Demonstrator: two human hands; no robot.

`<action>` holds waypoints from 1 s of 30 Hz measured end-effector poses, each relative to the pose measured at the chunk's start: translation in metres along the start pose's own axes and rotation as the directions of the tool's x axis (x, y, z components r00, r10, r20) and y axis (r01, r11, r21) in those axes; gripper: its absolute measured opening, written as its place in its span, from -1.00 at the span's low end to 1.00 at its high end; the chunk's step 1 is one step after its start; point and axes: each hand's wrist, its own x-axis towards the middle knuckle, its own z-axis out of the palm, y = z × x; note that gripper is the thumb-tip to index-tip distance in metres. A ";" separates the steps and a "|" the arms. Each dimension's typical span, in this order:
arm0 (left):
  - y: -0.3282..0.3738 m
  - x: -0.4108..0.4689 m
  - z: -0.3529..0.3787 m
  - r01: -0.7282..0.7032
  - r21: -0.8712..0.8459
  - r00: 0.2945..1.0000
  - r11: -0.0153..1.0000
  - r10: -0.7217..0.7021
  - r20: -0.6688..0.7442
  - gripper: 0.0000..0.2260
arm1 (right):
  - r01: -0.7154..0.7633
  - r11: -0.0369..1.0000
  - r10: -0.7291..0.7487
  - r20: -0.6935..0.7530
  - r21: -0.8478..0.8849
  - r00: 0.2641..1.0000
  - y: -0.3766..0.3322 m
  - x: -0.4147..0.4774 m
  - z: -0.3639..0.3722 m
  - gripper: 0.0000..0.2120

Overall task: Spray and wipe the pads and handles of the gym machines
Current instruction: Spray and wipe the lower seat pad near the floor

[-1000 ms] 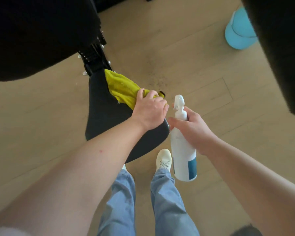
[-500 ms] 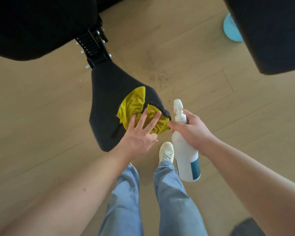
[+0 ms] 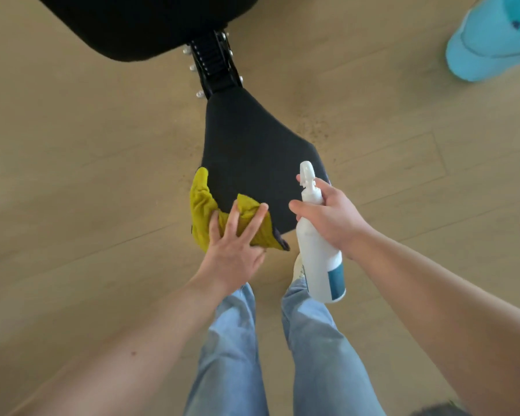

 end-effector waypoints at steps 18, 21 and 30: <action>-0.029 -0.046 0.035 0.140 -0.515 0.973 0.846 -0.213 -0.085 -0.62 | -0.030 0.997 0.032 0.028 -0.069 0.999 -0.014 0.005 0.028 -0.69; -0.010 -0.038 0.041 0.273 -0.672 0.886 0.689 -0.452 -0.102 -0.64 | -0.029 0.997 0.032 0.037 -0.072 0.999 -0.021 0.011 0.040 -0.60; -0.042 0.026 0.008 0.455 -0.876 0.680 0.163 -0.698 0.223 -0.52 | -0.010 0.998 0.015 0.079 -0.060 0.997 -0.040 0.031 0.056 -0.61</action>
